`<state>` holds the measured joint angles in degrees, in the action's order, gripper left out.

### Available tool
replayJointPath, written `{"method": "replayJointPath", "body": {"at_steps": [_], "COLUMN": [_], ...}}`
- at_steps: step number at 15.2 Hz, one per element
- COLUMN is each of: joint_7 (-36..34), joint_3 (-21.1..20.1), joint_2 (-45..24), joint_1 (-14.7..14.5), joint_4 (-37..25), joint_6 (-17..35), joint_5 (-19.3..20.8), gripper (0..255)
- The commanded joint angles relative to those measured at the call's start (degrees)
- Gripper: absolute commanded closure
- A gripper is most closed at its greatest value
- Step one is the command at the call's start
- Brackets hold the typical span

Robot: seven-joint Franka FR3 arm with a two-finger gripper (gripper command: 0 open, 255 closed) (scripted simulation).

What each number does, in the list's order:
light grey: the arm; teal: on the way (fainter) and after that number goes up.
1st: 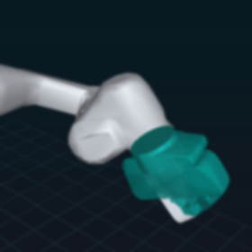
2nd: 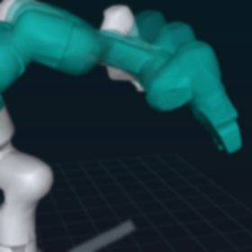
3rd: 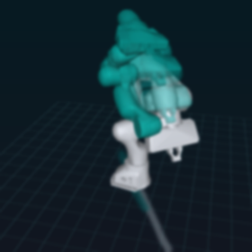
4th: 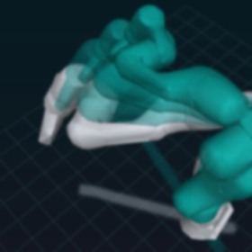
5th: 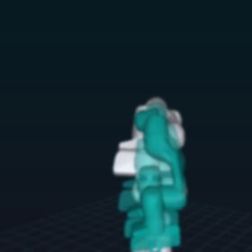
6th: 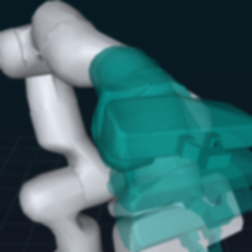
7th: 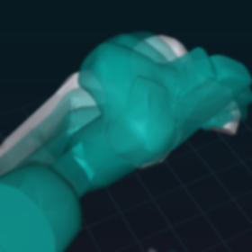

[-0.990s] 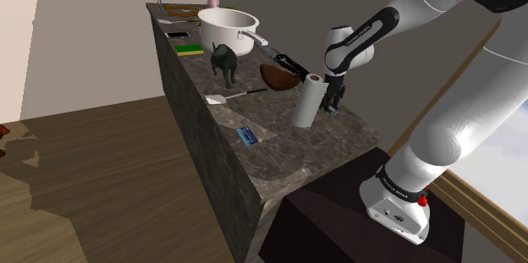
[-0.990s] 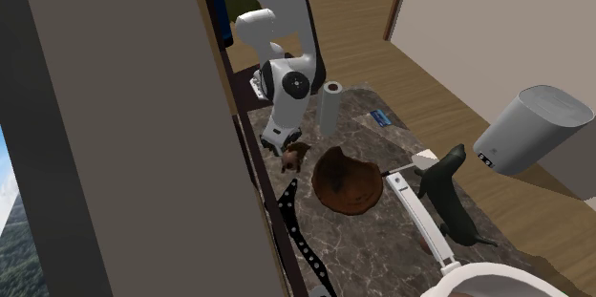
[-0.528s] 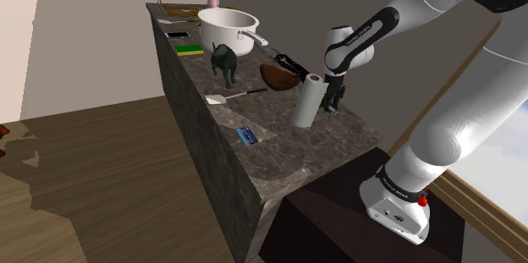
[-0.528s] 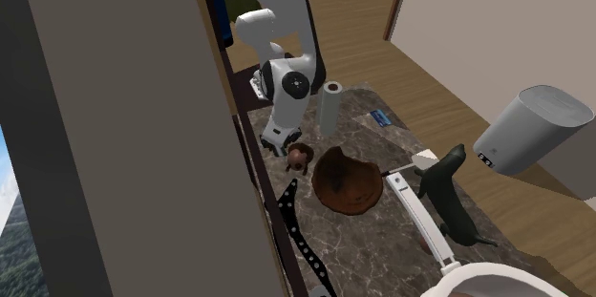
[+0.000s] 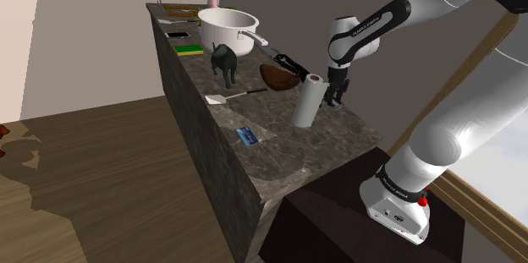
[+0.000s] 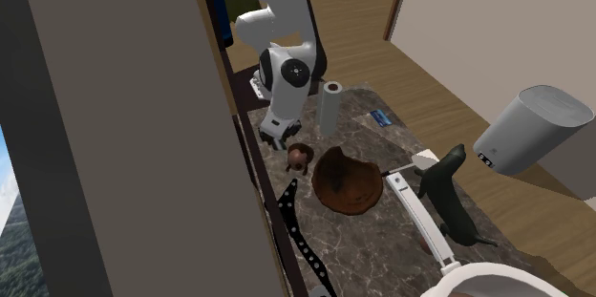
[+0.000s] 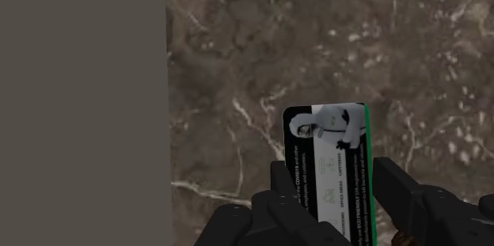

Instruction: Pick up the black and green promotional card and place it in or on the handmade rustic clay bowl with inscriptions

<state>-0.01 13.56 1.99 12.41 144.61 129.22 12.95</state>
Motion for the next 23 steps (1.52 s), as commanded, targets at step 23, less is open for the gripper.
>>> {"method": "replayJointPath", "body": {"at_steps": [23], "joint_7": [1.6], "joint_3": [-1.2], "joint_2": [12.7], "joint_1": [-0.3], "joint_4": [-7.9], "joint_6": [-20.5], "joint_5": [-0.1], "gripper": [255]}}
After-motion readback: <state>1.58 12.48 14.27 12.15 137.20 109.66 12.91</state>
